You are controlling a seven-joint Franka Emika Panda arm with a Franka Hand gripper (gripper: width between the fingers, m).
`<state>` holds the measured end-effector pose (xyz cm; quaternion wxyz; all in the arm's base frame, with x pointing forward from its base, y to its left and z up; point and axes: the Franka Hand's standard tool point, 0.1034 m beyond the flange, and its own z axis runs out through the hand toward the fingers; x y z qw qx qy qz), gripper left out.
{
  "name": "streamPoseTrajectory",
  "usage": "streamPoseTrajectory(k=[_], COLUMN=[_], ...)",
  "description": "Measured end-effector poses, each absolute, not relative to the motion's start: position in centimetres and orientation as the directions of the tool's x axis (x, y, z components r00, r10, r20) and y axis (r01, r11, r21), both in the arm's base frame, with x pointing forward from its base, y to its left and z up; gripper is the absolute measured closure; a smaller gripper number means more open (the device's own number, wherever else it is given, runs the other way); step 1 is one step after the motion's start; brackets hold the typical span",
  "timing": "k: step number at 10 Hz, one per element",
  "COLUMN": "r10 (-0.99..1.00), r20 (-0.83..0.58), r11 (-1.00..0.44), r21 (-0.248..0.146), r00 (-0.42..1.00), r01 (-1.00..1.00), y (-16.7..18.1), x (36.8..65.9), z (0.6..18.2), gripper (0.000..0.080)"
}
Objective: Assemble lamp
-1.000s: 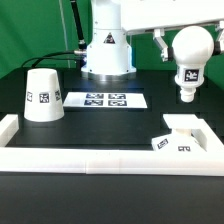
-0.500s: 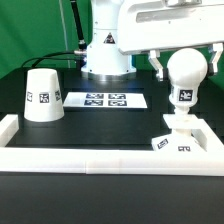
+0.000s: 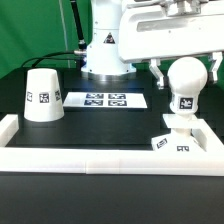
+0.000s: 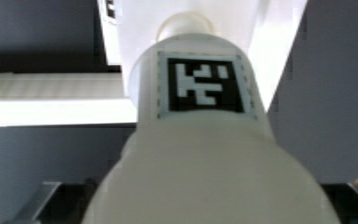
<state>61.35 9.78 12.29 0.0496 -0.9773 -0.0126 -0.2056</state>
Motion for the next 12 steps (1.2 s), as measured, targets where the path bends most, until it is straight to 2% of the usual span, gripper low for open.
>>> streamPoseTrajectory(k=[9,10,12], r10=[0.001,0.001,0.002], r20=[0.54,0.54,0.54], r11=[-0.996,-0.996,-0.996], r21=[-0.078,-0.078,-0.077], r00=[0.842,0.842,0.842], r01=[0.051,0.051,0.052], y=[9.9,9.89,9.89], x=[60.89,60.89,60.89], z=[11.84,11.84,11.84], gripper=[0.022,0.0149,0.0104])
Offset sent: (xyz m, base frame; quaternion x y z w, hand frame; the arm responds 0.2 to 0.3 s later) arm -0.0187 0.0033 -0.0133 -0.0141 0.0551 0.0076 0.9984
